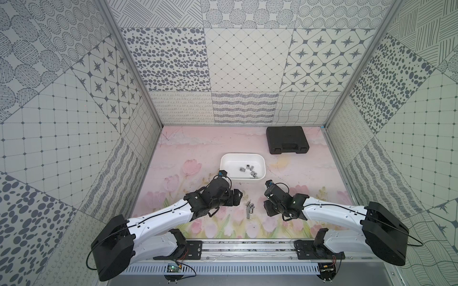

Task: Put the socket on the desktop into the storage box
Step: Pick up the socket head from the center of the board, then place the socket head in the storage box.

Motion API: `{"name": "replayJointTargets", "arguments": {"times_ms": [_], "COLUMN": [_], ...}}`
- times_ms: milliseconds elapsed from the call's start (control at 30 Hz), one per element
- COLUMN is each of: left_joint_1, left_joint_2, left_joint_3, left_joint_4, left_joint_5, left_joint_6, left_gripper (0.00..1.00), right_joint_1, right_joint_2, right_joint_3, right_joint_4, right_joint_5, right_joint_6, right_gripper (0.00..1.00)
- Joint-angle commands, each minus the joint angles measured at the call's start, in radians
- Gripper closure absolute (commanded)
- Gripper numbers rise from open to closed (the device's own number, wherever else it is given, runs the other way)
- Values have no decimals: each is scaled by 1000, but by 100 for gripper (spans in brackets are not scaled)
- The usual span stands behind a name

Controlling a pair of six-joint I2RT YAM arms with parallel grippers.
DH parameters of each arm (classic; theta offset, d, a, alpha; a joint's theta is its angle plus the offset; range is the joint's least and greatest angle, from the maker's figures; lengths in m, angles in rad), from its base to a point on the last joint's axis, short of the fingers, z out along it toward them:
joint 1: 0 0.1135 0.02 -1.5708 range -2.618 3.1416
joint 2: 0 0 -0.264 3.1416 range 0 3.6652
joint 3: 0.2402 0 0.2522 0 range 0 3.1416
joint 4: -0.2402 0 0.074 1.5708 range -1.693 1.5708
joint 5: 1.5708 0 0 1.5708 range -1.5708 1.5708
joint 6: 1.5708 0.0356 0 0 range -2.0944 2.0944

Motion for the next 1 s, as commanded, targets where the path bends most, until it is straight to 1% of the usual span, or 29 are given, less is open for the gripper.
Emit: {"name": "replayJointTargets", "arguments": {"times_ms": [0,133,367,467,600,833,967], "left_joint_1": [-4,-4,-4,-5,-4,-4,-4], "left_joint_2": [-3,-9,-9,-9,-9,-11,-13], "left_joint_3": [5,3,3,3,3,3,3], "left_joint_4": [29,28,28,28,28,26,26], "left_joint_5": [-8,-10,-10,-11,-9,-9,-9], "left_joint_6": [3,3,3,3,2,2,2], "left_gripper": [13,13,13,13,13,13,13], "right_joint_1": [6,5,5,5,5,5,5], "right_joint_2": [35,77,107,111,119,135,128], "right_joint_3": [33,49,57,56,58,62,60], "right_joint_4": [38,43,54,56,56,57,61], "right_joint_5": [28,17,-1,-8,-14,-39,-43], "right_joint_6": [-3,-12,-19,-17,-16,-10,-8], "right_gripper": [50,57,65,72,73,82,84]}}
